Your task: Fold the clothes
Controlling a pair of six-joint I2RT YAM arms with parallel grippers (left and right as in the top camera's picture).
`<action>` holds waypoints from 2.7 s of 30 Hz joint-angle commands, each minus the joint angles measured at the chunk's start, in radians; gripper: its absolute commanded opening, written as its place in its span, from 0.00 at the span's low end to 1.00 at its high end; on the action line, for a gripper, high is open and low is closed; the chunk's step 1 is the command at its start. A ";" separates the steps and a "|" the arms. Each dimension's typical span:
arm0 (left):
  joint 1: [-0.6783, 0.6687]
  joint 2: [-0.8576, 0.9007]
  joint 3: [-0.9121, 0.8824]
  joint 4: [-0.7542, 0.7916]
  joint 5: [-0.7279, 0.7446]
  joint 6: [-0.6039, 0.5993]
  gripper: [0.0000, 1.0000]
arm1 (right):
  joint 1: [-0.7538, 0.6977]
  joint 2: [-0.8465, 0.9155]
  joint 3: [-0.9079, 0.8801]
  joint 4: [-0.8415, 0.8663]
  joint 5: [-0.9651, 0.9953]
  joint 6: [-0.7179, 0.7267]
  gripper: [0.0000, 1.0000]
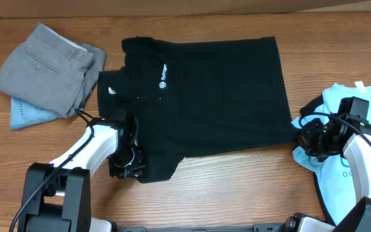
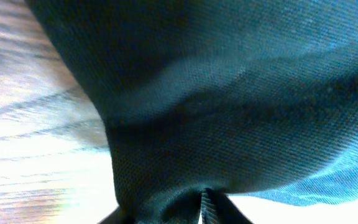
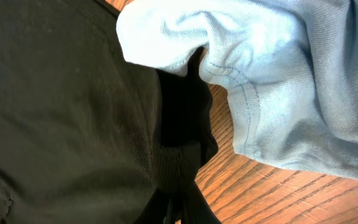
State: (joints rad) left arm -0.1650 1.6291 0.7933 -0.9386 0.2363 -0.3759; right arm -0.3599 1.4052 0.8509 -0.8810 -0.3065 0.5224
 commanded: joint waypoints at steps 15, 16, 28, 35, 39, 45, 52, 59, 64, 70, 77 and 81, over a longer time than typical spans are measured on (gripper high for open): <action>0.082 -0.016 0.142 -0.127 0.269 0.111 0.07 | 0.000 -0.018 0.022 0.004 0.018 -0.007 0.04; 0.089 -0.016 0.146 -0.089 0.269 0.111 0.11 | 0.000 -0.018 0.022 0.004 0.018 -0.007 0.04; 0.092 -0.015 0.145 -0.010 0.236 0.141 0.47 | 0.000 -0.018 0.022 0.008 0.018 -0.007 0.05; 0.059 -0.015 0.145 -0.134 0.225 0.295 0.28 | 0.000 -0.018 0.022 0.012 0.018 -0.007 0.05; 0.024 -0.015 0.145 -0.130 0.244 0.301 0.09 | 0.000 -0.018 0.022 0.014 0.018 -0.007 0.05; 0.010 -0.015 0.145 0.034 0.259 0.164 0.12 | 0.000 -0.018 0.022 0.019 0.018 -0.006 0.05; 0.009 -0.014 0.145 0.332 0.210 -0.103 0.63 | 0.000 -0.018 0.022 0.019 0.018 -0.007 0.05; 0.008 -0.015 0.145 0.256 0.298 -0.021 0.52 | 0.000 -0.018 0.022 0.015 0.018 -0.007 0.05; 0.008 -0.015 0.145 0.109 0.308 0.124 0.37 | 0.000 -0.018 0.022 0.016 0.018 -0.007 0.05; 0.008 -0.015 0.145 0.079 0.035 0.174 0.37 | 0.000 -0.018 0.022 0.016 0.018 -0.007 0.05; 0.007 -0.015 0.145 0.196 0.055 0.282 0.46 | 0.000 -0.018 0.022 0.015 0.018 -0.007 0.05; 0.007 -0.014 0.145 0.203 0.053 0.349 0.48 | 0.000 -0.018 0.022 0.020 0.018 -0.006 0.05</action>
State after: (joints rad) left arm -0.1513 1.6287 0.9268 -0.7357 0.3054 -0.1196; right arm -0.3599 1.4052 0.8509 -0.8673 -0.2989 0.5224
